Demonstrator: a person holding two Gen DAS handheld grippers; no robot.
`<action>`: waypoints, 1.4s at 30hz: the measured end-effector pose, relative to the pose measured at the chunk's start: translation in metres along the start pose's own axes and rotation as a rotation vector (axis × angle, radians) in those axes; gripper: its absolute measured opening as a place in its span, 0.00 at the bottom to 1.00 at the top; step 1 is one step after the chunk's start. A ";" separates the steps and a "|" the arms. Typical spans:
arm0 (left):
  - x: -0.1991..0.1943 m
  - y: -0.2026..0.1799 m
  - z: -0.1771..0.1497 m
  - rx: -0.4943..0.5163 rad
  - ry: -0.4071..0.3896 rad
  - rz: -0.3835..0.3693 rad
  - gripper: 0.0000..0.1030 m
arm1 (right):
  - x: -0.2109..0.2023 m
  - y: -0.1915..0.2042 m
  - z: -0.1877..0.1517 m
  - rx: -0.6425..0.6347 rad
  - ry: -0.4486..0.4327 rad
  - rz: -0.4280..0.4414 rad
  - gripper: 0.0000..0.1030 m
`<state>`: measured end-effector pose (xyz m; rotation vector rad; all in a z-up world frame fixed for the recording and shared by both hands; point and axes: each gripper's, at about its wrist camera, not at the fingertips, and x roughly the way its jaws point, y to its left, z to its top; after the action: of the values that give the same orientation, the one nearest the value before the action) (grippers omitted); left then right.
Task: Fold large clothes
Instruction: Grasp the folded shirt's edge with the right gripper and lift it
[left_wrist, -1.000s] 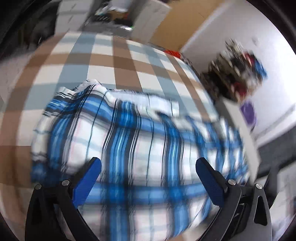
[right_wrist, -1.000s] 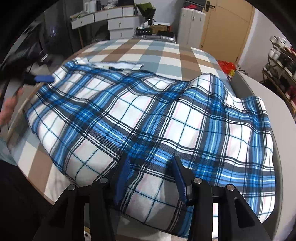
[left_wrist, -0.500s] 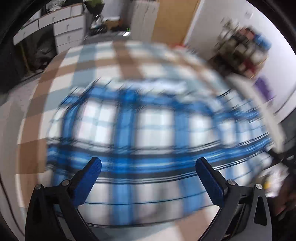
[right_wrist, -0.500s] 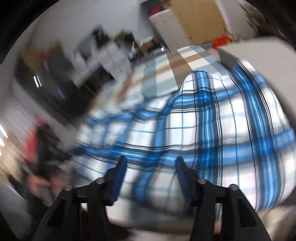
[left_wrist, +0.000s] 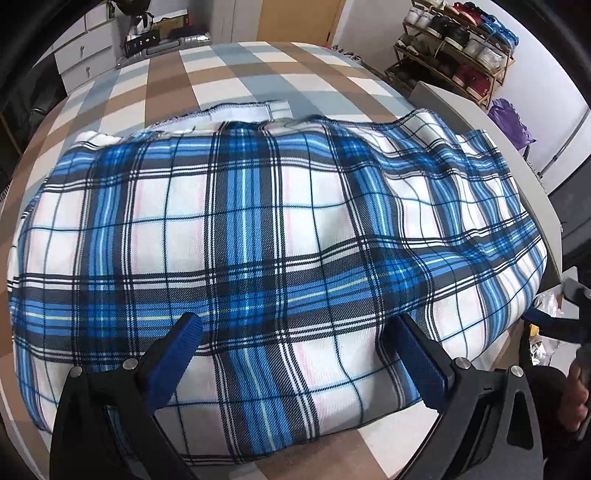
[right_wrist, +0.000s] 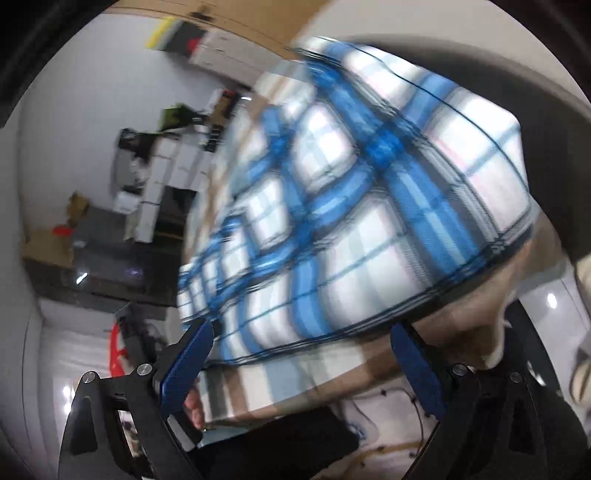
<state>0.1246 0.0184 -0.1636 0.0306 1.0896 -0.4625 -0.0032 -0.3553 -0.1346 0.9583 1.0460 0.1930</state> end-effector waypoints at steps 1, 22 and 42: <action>0.001 -0.002 -0.002 0.018 -0.004 0.017 0.97 | 0.002 -0.004 0.003 0.018 0.002 -0.017 0.96; 0.006 -0.025 -0.006 -0.047 0.024 0.085 0.98 | 0.048 0.070 0.069 -0.390 -0.270 -0.205 0.11; 0.000 0.004 -0.006 0.003 -0.034 0.064 0.98 | 0.082 0.053 0.102 -0.275 -0.132 -0.148 0.36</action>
<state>0.1208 0.0232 -0.1667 0.0601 1.0516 -0.4056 0.1373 -0.3370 -0.1324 0.6349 0.9366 0.1447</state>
